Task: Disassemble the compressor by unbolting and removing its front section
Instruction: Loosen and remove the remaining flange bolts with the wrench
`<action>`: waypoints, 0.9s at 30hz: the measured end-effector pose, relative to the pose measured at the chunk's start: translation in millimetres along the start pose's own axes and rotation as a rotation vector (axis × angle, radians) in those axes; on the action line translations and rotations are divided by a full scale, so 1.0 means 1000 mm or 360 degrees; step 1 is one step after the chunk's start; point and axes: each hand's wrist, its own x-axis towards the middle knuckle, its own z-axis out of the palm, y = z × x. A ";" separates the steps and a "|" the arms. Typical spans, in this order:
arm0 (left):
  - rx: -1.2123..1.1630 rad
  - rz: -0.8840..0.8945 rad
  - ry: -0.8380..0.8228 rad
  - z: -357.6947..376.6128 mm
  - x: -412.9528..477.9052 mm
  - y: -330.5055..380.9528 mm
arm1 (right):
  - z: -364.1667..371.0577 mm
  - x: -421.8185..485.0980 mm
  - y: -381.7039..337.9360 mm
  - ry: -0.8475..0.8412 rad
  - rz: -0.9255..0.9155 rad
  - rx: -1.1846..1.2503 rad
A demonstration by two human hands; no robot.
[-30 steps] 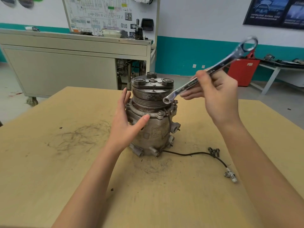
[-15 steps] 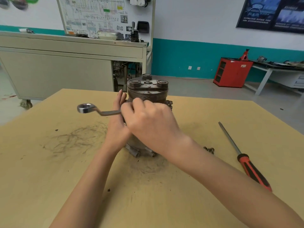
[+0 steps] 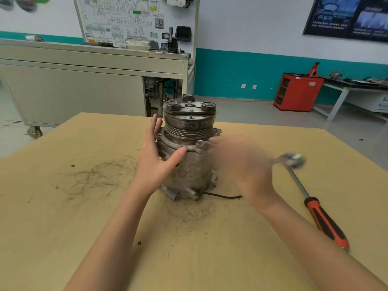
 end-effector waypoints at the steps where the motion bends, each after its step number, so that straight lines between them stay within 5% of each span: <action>1: 0.0002 -0.0014 -0.0005 -0.001 0.000 0.003 | -0.005 0.002 0.004 0.0058 0.0384 0.0404; 4: -0.0002 -0.0038 -0.0029 -0.001 -0.002 0.011 | -0.012 0.022 0.023 0.0208 0.1234 0.1196; 6: -0.0025 -0.0057 -0.0032 -0.001 -0.002 0.013 | -0.013 0.037 0.036 0.0201 0.1509 0.1461; 15: -0.0023 -0.0055 -0.0037 -0.001 -0.002 0.012 | -0.037 0.055 0.049 -0.0123 0.1498 0.1486; 21: -0.0041 -0.0047 -0.0018 -0.001 -0.002 0.013 | -0.033 0.060 0.003 0.0093 0.0783 0.0111; 25: -0.0040 -0.0017 -0.0004 0.000 -0.001 0.011 | -0.003 0.058 -0.034 -0.0255 -0.0084 -0.0939; 27: -0.0029 -0.0008 -0.0008 0.000 0.000 0.008 | 0.009 0.057 -0.045 -0.0443 -0.0224 -0.1262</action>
